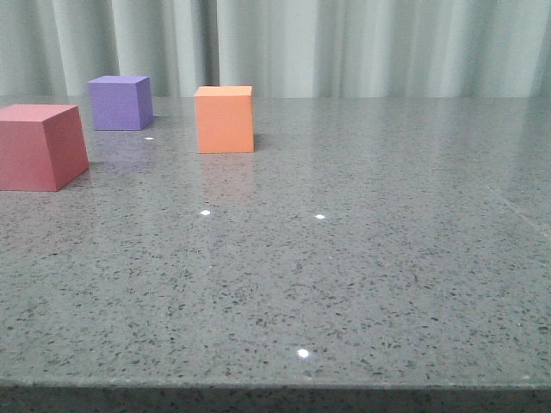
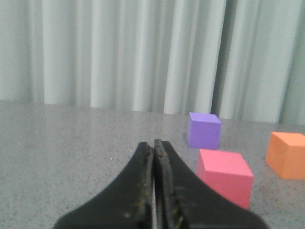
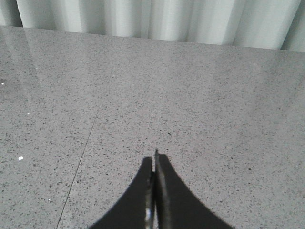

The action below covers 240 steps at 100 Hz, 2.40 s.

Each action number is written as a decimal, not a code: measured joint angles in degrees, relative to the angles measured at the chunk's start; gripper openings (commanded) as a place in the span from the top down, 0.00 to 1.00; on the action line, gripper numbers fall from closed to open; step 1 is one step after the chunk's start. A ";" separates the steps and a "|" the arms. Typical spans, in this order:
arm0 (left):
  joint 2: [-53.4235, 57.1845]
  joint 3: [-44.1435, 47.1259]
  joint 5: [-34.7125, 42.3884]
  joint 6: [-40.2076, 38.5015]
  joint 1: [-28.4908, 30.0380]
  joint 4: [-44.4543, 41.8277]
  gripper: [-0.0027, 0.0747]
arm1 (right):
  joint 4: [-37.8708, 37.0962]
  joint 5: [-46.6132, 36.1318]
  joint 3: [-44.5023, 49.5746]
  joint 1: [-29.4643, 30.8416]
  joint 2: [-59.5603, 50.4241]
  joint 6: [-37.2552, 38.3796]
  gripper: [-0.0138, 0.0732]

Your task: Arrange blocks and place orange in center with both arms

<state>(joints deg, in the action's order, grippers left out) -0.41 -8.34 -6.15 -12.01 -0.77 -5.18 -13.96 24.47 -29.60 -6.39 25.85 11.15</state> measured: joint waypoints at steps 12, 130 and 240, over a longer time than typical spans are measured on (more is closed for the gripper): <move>-5.48 -9.42 -7.03 0.00 0.00 0.45 0.99 | 0.00 0.00 0.00 0.00 0.00 0.00 0.97; -59.87 -52.84 -47.06 0.00 0.00 2.67 0.07 | 0.00 -0.10 0.00 0.00 0.00 0.00 0.97; -106.27 -101.40 -51.45 -15.69 -33.04 -10.17 0.14 | 0.00 -0.10 0.00 0.00 0.00 0.00 0.97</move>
<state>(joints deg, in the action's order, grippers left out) -106.69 -109.74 -57.60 -27.70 -33.81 -15.34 -13.96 24.37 -29.60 -6.39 25.85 11.15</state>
